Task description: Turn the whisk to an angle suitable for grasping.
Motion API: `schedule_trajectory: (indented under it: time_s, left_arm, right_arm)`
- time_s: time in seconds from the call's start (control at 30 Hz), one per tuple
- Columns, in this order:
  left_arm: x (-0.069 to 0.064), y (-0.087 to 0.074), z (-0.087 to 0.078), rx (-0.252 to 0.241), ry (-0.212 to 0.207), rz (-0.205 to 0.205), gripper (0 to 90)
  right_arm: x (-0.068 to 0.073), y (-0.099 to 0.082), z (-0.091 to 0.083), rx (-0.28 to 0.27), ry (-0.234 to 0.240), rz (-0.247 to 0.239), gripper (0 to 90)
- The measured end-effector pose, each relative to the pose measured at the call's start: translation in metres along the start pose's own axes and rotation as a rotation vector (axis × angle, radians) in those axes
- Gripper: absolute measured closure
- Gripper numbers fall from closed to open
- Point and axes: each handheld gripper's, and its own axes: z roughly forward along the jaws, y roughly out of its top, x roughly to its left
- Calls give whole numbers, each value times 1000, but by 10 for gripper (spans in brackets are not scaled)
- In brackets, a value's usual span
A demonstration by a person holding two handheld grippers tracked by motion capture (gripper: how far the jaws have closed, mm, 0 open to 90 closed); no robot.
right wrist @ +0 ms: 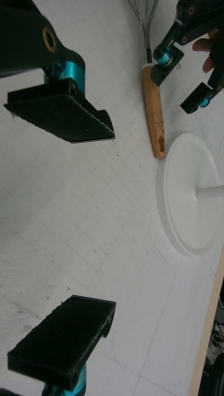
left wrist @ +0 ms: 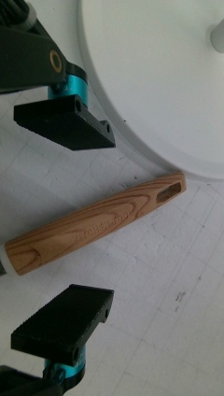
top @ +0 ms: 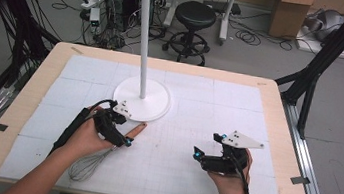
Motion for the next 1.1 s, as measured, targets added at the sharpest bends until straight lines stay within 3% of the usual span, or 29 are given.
schedule_trajectory:
  time_s: [0.37,0.5,0.53,0.7,0.83,1.0,1.1]
  left_arm:
    - [-1,-1,9,57,-17,-9,350]
    - [-3,-2,15,107,-7,-4,454]
    - [-3,-2,17,117,-21,-4,478]
    - [-6,-1,16,128,-30,13,552]
    - [-7,-1,16,130,-27,-4,571]
    - [-8,0,15,140,-34,18,656]
    - [-8,1,16,142,-36,20,658]
  right_arm:
    - [1,0,1,3,4,-1,137]
    - [0,0,0,1,4,0,137]
    - [0,0,0,1,4,-1,137]
    - [0,0,0,2,3,1,137]
    - [1,0,0,2,4,-3,138]
    - [1,0,-1,-1,1,-5,137]
    - [1,0,0,2,2,-2,137]
